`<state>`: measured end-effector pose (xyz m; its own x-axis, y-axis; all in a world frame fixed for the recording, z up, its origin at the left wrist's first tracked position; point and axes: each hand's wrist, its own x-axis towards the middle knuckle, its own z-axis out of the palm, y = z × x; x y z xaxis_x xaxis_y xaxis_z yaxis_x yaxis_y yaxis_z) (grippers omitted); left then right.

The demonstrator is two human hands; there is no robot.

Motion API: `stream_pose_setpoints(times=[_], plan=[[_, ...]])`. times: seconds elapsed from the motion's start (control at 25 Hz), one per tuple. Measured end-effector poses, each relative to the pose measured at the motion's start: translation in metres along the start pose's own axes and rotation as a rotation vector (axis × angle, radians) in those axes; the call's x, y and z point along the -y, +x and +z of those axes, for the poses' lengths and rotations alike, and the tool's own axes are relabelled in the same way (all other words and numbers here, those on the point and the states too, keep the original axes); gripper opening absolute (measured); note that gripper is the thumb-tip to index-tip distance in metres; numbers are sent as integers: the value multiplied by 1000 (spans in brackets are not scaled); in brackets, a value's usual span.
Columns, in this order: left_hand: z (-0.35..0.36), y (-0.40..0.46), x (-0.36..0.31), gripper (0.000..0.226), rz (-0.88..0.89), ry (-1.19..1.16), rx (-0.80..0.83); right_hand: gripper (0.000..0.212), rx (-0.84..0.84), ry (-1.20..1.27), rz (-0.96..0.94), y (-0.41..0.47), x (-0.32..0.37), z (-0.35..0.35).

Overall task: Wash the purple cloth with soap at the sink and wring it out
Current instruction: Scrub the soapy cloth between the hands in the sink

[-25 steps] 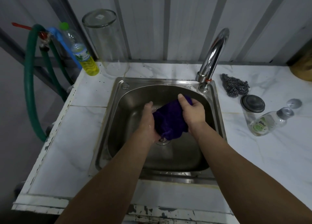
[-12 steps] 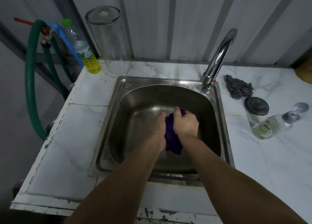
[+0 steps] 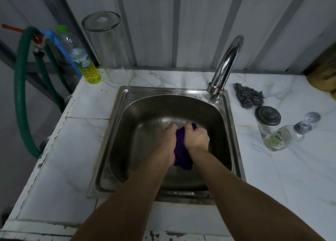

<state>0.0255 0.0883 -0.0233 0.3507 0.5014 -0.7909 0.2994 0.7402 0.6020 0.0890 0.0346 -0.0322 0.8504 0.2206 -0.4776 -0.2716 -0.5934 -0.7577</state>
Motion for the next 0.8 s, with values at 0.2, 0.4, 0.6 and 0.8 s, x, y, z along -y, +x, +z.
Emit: stream_pose_setpoints(times=[0.2,0.4,0.6,0.8], plan=[[-15,15,-26,34,128,-137,-92,51,41,39,-283,-49,-4,15],[-13,1,-15,42,65,-221,29,48,-3,-35,-272,-34,20,16],[1,-2,-18,23,78,-32,-80,45,29,73,-156,-21,1,-3],[-4,4,-16,26,146,-11,-72,49,-44,98,-234,-41,-4,11]])
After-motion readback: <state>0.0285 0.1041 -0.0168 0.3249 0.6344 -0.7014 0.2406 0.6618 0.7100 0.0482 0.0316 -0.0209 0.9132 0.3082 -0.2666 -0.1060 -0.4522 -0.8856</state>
